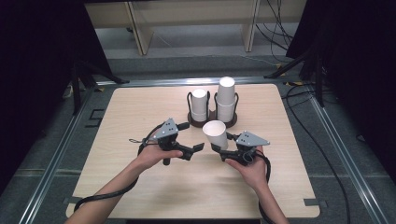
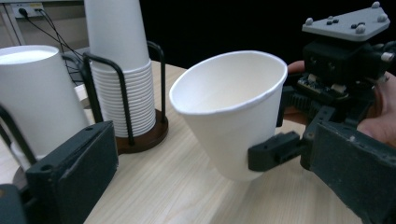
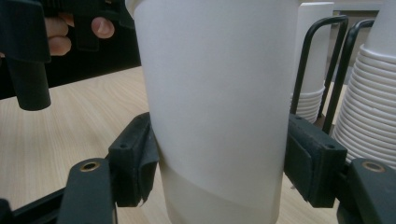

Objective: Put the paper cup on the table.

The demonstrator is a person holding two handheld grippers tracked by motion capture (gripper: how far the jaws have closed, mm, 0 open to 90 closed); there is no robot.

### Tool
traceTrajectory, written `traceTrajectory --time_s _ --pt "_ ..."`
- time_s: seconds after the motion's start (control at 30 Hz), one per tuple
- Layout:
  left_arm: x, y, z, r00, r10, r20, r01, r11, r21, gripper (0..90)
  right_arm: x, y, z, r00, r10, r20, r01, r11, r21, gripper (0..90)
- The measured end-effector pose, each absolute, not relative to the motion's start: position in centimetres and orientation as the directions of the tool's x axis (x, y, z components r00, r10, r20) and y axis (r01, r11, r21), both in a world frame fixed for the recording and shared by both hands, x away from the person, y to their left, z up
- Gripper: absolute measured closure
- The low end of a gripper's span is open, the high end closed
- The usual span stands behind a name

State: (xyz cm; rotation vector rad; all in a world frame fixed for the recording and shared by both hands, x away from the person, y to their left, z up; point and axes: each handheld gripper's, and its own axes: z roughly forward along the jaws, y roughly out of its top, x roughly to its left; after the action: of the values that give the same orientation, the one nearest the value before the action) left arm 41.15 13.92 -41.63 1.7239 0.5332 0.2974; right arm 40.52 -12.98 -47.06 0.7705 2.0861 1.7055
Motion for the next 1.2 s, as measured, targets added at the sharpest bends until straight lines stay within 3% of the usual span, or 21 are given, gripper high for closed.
traceTrajectory --time_s 0.73,0.77,0.83,1.07,1.2 --pt "42.6 10.4 -42.8 0.845 0.469 -0.255 0.334 -0.091 0.938 0.7 40.1 -12.2 -46.8 -0.788 0.613 0.054 0.167 0.129 0.978 32.6" --pt "42.6 10.3 -42.8 0.844 0.468 -0.261 0.337 -0.084 0.938 0.8 39.8 -12.1 -46.7 -0.778 0.622 0.084 0.207 0.129 0.97 32.6" --pt "42.6 10.1 -42.8 0.842 0.471 -0.264 0.337 -0.076 0.938 1.4 40.0 -12.1 -46.7 -0.789 0.612 0.054 0.169 0.132 0.977 32.6" --pt "42.5 10.0 -42.3 0.842 0.484 -0.238 0.3 -0.054 0.952 13.9 39.9 -11.5 -46.5 -0.815 0.573 0.086 0.183 0.114 0.976 32.0" --pt "42.4 10.2 -42.3 0.852 0.479 -0.212 0.281 -0.076 0.957 18.1 40.1 -11.5 -46.4 -0.809 0.585 0.054 0.163 0.136 0.977 30.3"
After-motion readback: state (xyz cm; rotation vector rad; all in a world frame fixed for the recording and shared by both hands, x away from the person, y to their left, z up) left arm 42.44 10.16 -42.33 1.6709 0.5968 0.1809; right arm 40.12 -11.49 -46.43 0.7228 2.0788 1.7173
